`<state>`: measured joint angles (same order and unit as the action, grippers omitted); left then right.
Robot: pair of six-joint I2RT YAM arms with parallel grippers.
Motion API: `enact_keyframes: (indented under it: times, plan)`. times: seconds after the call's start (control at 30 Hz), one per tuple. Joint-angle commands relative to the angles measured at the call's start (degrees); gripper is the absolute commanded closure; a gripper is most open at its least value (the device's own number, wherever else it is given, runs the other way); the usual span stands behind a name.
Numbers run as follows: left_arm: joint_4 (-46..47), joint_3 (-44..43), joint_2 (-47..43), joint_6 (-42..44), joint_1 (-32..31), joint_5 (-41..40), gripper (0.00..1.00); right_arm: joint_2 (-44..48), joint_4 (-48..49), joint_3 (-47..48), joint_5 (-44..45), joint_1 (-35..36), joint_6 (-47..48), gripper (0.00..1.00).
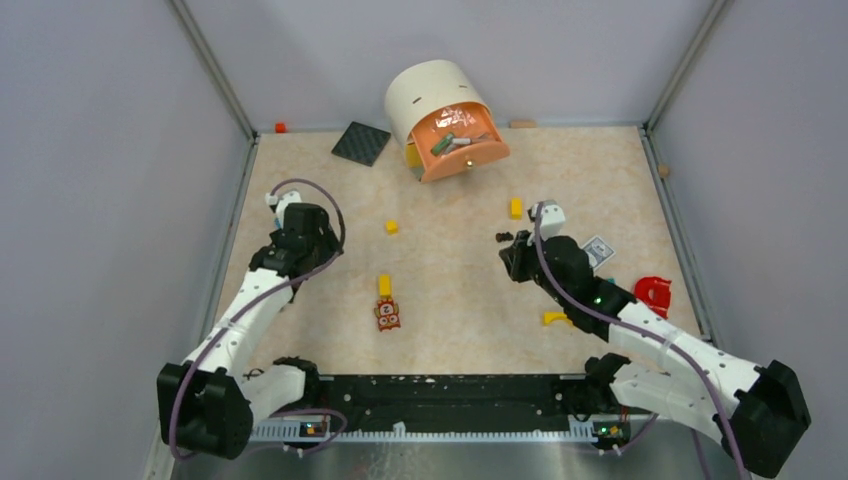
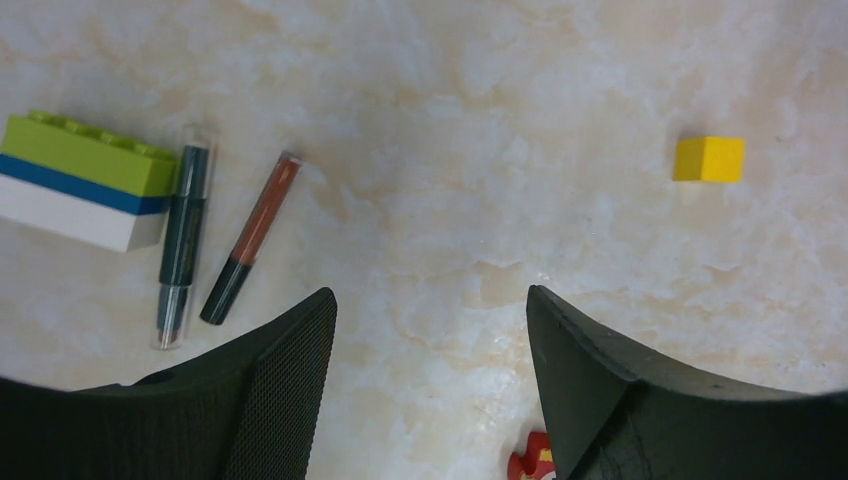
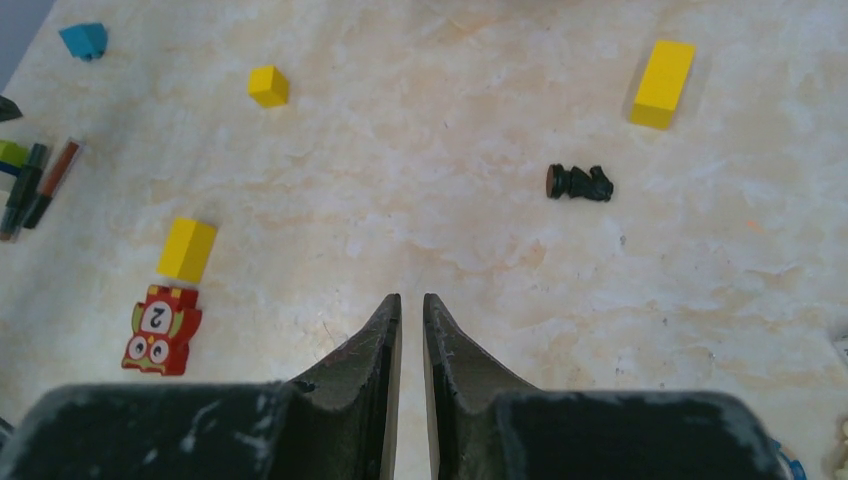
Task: Organize the makeup
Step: Place the lipstick in the drawer, then pick up the lipstick at the center of the board.
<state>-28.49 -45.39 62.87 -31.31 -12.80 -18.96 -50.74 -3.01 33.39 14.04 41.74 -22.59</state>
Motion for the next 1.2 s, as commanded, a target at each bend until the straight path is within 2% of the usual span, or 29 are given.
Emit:
enact_keyframes:
  times: [0.0, 0.17, 0.33, 0.57, 0.9, 1.17]
  plan:
    - [-4.3, 0.7, -2.0, -0.7, 3.9, 1.8, 0.26, -0.9, 6.1, -2.6, -3.3, 0.0, 2.0, 0.87]
    - [-4.4, 0.6, 1.0, 1.3, 9.6, 2.0, 0.28, -2.2, 6.1, -3.0, -4.1, 0.0, 4.5, 0.87]
    - [-1.9, 0.3, 5.6, 3.5, 14.5, 5.9, 0.33, -2.1, 5.0, -3.0, -5.7, -0.1, 4.6, 0.87]
    - [0.3, 1.7, 11.3, 1.4, 15.8, 5.5, 0.38, -3.3, 5.4, -3.0, -9.6, -0.1, 4.3, 0.87]
    - [5.8, 5.3, 12.7, -0.6, 19.0, 0.0, 0.34, -5.3, 6.7, -2.9, -12.6, -0.1, 4.5, 0.87]
    - [9.1, 5.3, 17.7, -0.5, 19.3, 1.5, 0.35, -5.9, 6.2, -2.5, -12.3, -0.1, 4.8, 0.87]
